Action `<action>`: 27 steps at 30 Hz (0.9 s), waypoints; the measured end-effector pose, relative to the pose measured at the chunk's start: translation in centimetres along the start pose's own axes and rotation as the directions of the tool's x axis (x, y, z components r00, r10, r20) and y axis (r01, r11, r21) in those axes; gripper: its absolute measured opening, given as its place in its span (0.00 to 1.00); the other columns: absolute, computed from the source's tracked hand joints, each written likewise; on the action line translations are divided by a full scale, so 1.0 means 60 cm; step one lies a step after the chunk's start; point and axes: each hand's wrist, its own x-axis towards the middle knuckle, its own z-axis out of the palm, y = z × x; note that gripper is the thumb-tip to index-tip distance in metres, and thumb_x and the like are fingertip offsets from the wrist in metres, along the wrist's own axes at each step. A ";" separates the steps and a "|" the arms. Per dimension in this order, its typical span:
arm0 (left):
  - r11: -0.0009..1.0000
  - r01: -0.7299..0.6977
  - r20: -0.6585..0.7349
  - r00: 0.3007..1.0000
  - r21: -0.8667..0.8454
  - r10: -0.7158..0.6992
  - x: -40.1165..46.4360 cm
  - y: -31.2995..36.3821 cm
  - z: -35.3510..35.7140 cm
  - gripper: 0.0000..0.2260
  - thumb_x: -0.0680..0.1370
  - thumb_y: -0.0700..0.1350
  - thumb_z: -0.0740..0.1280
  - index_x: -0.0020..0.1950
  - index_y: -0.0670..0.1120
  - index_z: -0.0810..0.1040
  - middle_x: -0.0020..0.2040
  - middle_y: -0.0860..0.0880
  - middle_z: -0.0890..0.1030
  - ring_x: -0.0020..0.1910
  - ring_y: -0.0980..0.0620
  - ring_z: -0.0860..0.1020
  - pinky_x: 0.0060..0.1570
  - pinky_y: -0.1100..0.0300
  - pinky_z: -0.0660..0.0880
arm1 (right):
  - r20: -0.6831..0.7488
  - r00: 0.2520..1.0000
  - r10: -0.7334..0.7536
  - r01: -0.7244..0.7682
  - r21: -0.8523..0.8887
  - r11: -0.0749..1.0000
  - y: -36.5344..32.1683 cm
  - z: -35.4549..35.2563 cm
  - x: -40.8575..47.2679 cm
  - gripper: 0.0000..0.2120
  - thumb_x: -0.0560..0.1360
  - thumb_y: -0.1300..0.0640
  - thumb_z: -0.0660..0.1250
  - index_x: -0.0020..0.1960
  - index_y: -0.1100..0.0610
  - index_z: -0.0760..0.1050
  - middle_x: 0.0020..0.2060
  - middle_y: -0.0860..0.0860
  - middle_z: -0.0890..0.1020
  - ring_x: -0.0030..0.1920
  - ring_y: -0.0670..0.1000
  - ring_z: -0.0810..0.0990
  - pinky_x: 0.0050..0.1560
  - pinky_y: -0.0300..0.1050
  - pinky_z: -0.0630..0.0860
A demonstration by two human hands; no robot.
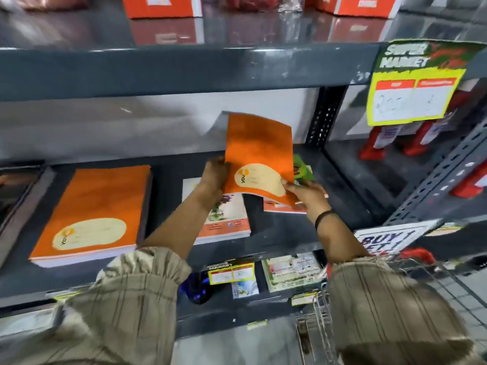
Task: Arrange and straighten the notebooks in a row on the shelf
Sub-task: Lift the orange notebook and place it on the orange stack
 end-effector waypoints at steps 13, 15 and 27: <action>0.965 0.011 -0.484 0.866 0.261 0.121 -0.113 0.026 -0.497 0.11 0.77 0.31 0.59 0.58 0.35 0.74 0.52 0.36 0.77 0.48 0.43 0.78 0.53 0.45 0.76 | 0.511 0.855 -0.092 0.135 -0.047 0.990 -0.079 0.430 -0.175 0.17 0.72 0.60 0.71 0.57 0.68 0.76 0.41 0.58 0.84 0.38 0.51 0.84 0.44 0.43 0.80; 0.908 0.073 -0.504 0.849 0.413 0.161 -0.129 0.014 -0.538 0.08 0.75 0.32 0.61 0.53 0.38 0.75 0.50 0.37 0.76 0.51 0.45 0.75 0.50 0.50 0.72 | 0.471 0.865 -0.173 0.300 -0.210 0.930 -0.062 0.468 -0.200 0.14 0.68 0.56 0.75 0.43 0.68 0.80 0.38 0.66 0.83 0.38 0.54 0.82 0.40 0.49 0.78; 0.236 0.213 -0.313 0.752 0.948 0.580 -0.120 0.008 -0.485 0.12 0.73 0.40 0.63 0.55 0.43 0.78 0.57 0.37 0.76 0.57 0.34 0.73 0.45 0.44 0.76 | 0.261 0.886 -0.385 0.463 -0.557 0.689 -0.058 0.421 -0.209 0.20 0.68 0.42 0.72 0.47 0.58 0.79 0.46 0.57 0.85 0.48 0.58 0.82 0.43 0.48 0.78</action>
